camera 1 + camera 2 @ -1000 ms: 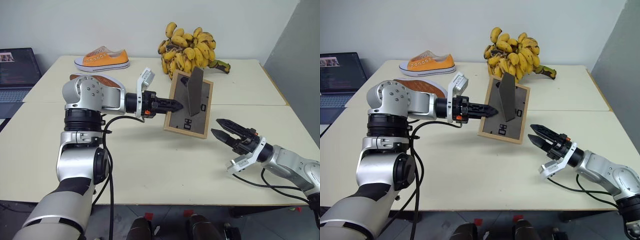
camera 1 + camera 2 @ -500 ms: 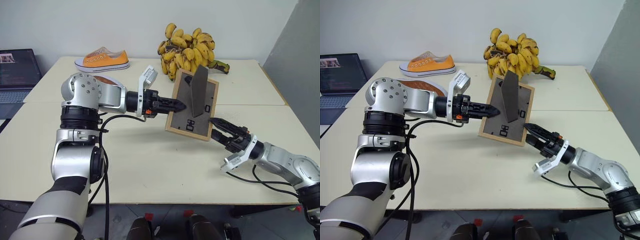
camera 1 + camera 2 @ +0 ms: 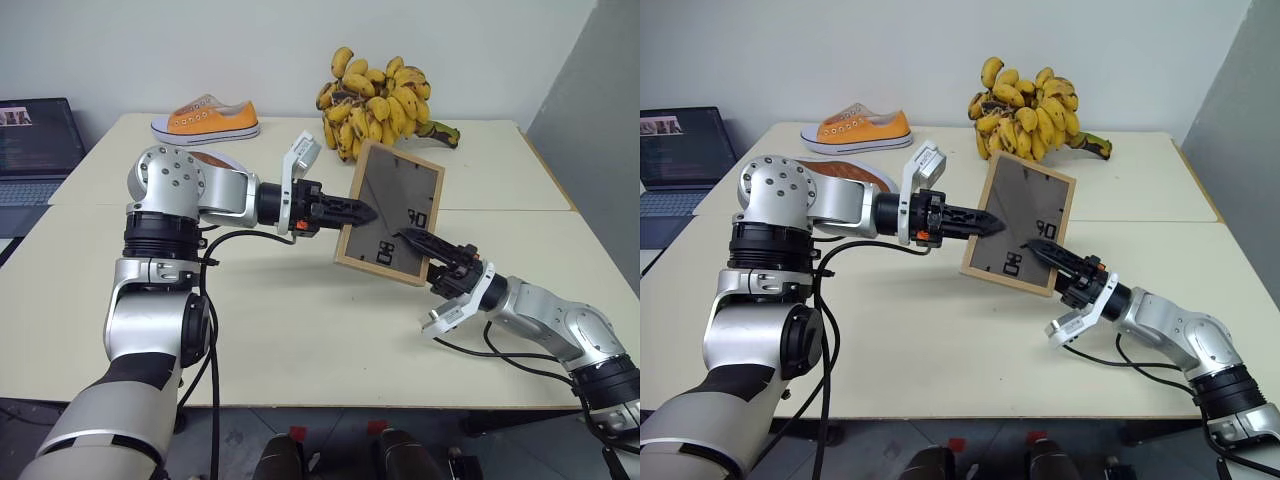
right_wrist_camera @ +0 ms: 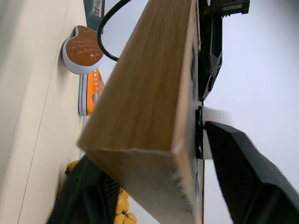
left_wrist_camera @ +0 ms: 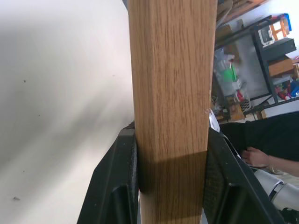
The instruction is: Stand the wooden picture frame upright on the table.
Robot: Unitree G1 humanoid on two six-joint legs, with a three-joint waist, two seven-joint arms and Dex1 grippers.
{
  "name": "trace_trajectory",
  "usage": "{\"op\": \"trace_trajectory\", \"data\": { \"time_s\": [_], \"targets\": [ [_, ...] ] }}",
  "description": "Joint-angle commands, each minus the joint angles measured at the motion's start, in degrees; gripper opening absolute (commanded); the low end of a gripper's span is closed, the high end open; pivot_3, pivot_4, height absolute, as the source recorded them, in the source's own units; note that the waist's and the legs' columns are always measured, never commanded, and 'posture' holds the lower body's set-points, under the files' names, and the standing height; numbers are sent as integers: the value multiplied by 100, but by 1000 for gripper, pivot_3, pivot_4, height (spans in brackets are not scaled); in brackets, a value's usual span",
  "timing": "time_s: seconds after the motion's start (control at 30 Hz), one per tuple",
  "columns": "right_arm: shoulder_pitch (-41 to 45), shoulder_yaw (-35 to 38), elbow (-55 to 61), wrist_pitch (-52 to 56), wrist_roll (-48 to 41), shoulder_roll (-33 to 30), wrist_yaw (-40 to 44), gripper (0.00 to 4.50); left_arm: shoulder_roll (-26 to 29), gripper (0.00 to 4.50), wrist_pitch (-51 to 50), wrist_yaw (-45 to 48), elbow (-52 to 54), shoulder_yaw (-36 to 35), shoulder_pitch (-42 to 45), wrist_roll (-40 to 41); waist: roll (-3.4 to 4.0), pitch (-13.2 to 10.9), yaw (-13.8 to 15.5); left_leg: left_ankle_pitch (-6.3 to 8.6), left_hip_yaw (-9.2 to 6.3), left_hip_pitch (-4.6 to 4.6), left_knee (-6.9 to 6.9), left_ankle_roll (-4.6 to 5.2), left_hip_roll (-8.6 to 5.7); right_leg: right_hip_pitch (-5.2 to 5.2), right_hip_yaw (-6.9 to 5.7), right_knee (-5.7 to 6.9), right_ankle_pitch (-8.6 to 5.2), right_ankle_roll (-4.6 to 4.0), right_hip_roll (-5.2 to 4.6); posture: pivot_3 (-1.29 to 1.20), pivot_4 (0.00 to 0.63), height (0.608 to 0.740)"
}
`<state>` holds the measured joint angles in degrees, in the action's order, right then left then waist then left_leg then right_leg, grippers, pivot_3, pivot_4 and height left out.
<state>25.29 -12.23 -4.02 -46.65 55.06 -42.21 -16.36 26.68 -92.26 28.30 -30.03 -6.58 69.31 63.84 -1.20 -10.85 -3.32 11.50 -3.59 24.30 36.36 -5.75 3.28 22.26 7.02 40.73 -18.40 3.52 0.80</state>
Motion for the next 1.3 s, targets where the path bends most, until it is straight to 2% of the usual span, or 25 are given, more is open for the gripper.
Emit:
{"op": "trace_trajectory", "data": {
  "time_s": [0.03,0.17,0.43,0.6,0.67,0.7,0.8,1.07,1.3],
  "targets": [
    [10,73,366,-88,-59,-26,-37,1794,-52,1295,-18,51,122,-182,250,-210,0,0,0,0,0,0,0,0,0,0,1,1,0,0,0,0,150,740],
    [-99,127,469,-84,-79,-79,-19,1458,-41,1295,199,214,-25,-155,330,-517,0,0,0,0,-1,-1,0,0,-2,-1,0,1,0,0,0,0,150,740],
    [-362,305,576,44,-290,-196,193,1416,-31,1295,387,576,36,-73,328,-900,0,0,0,-1,0,-1,0,1,-3,-1,1,2,0,0,0,0,150,740],
    [-1122,793,474,6,-803,-722,378,1416,130,1295,590,738,-28,-76,212,-1133,0,0,13,-1,-1,-1,0,1,-5,-3,3,1,-1,0,-2,0,150,740],
    [-1335,946,484,-43,-1062,-835,426,2101,145,1295,667,747,-140,-123,239,-1183,-1,0,22,-1,-5,2,1,4,-16,-4,6,1,-1,0,-7,0,150,740],
    [-1375,991,527,-28,-1087,-861,431,2198,138,1295,690,753,-163,-137,249,-1195,-2,1,21,-1,-6,1,2,7,-18,-6,8,1,-1,1,-8,0,150,740],
    [-1273,1016,626,146,-909,-800,468,2869,72,1295,724,818,-137,-132,254,-1257,-3,1,-94,-3,-2,-18,-9,18,-21,-4,27,5,-1,1,-5,0,150,740],
    [-929,847,736,164,-947,-511,769,2869,-83,1295,713,926,-121,-251,301,-1503,-4,0,-120,-8,-11,-28,-26,19,-46,-18,22,5,-6,5,-23,0,150,740],
    [-1170,1194,630,113,-1651,-837,1208,2869,-40,1295,740,1028,-9,-240,216,-1644,-4,0,-119,-8,-13,-27,-26,20,-53,-19,21,4,-7,7,-30,0,150,740]
  ]
}}
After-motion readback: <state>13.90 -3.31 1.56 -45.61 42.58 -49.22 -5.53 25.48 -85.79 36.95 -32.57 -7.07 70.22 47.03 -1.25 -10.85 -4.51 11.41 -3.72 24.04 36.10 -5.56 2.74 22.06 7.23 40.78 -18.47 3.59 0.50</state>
